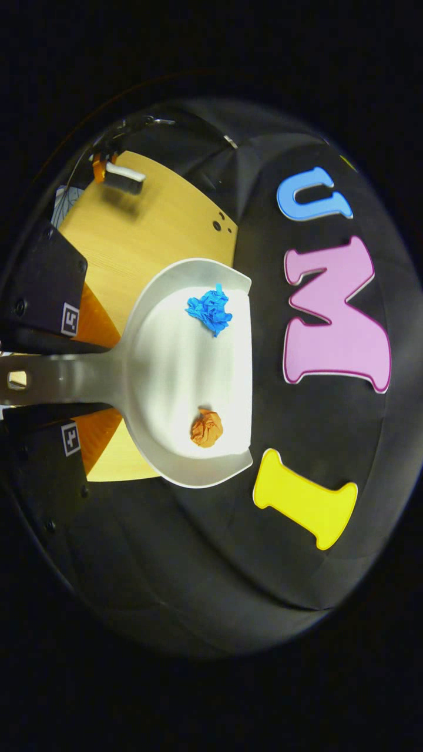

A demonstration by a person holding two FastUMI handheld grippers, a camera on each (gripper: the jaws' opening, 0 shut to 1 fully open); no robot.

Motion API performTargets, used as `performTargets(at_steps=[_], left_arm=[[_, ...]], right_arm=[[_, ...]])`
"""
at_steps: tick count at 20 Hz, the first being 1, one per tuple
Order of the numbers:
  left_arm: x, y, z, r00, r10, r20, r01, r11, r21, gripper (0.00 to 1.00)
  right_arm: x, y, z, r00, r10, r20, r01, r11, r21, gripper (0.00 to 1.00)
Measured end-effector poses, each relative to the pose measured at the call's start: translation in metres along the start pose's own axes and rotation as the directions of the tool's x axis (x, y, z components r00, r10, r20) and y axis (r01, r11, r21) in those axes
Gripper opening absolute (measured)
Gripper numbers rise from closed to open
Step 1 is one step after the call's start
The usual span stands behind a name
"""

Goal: Pick up the small broom and dustpan from the desktop, sweep the trash into the dustpan with the broom, and then empty the trash into the garbage bin.

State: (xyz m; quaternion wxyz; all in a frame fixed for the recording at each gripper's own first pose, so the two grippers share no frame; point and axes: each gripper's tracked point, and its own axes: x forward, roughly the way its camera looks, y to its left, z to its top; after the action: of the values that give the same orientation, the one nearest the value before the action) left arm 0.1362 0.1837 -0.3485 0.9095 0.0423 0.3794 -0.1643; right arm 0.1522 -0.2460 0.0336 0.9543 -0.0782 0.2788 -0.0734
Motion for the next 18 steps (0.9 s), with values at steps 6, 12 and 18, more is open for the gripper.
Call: performTargets(at_steps=[6,12,18], left_arm=[[-0.026,0.041,-0.032,0.999,0.042,0.000,-0.042,0.999,-0.034,0.26],[-0.030,0.053,-0.040,0.997,0.071,0.001,-0.071,0.991,-0.115,0.26],[-0.026,0.060,-0.043,0.998,0.066,-0.005,-0.067,0.988,-0.142,0.26]], right_arm=[[0.058,-0.012,0.013,0.994,-0.108,-0.015,0.108,0.994,-0.035,0.38],[0.081,-0.013,0.008,0.988,-0.153,-0.031,0.148,0.981,-0.129,0.38],[0.096,-0.026,0.002,0.956,-0.291,-0.046,0.275,0.937,-0.215,0.38]])
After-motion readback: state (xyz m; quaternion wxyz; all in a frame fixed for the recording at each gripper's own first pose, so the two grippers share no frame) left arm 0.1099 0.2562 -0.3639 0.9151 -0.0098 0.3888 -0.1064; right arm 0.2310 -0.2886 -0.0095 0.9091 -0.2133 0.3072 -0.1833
